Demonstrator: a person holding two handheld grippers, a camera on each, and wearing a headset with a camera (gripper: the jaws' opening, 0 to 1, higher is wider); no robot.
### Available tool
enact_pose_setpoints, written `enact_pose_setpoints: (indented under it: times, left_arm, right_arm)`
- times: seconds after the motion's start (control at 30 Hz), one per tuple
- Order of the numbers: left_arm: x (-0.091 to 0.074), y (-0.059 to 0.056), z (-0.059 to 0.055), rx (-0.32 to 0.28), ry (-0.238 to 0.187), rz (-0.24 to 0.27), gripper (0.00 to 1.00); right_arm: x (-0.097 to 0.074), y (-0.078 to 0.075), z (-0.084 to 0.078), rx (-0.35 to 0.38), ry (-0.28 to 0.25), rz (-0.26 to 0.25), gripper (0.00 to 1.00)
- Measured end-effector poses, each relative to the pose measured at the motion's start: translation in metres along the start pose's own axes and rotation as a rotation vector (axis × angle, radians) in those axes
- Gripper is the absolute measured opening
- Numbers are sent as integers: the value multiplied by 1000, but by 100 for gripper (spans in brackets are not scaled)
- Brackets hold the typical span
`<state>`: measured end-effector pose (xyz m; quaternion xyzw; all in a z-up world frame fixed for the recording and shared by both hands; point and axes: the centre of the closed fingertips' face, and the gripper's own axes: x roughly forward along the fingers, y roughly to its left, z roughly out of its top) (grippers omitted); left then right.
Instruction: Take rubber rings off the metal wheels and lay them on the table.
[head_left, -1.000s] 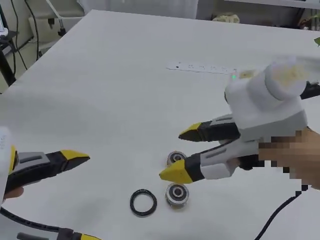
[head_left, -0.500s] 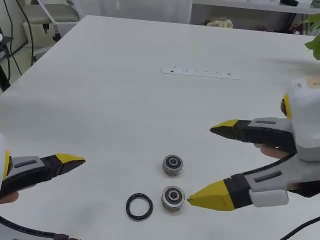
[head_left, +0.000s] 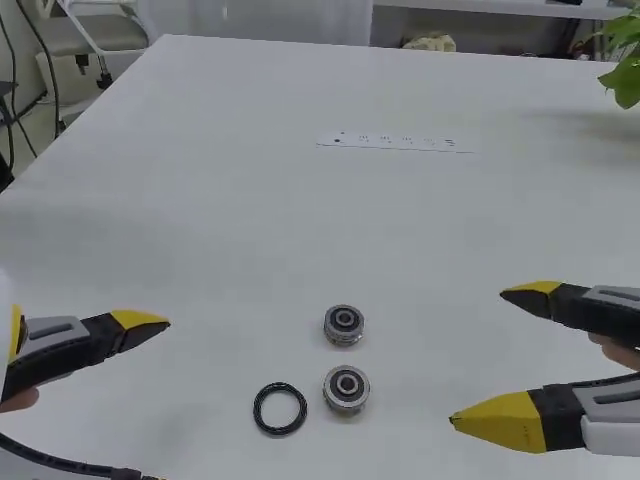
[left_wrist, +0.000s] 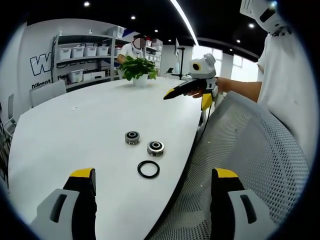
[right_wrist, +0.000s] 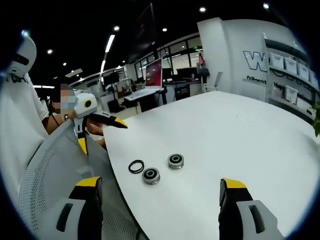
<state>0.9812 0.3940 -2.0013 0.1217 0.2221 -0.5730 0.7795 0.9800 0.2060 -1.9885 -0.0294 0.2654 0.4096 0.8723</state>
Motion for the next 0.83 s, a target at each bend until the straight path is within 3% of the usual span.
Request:
enact_pose_setpoints:
  times: [0.2, 0.43, 0.83]
  left_arm:
    - [0, 0, 0, -5, -3, 0, 94]
    - [1, -5, 0, -11, -5, -25, 97]
    - [-1, -7, 1, -5, -16, -27, 99]
  right_arm:
    - [-3, -1, -27, 42, 52, -34, 99]
    - [-2, 3, -44, 61, 97, -51, 99]
    - [-1, 8, -55, 59, 147, -73, 96]
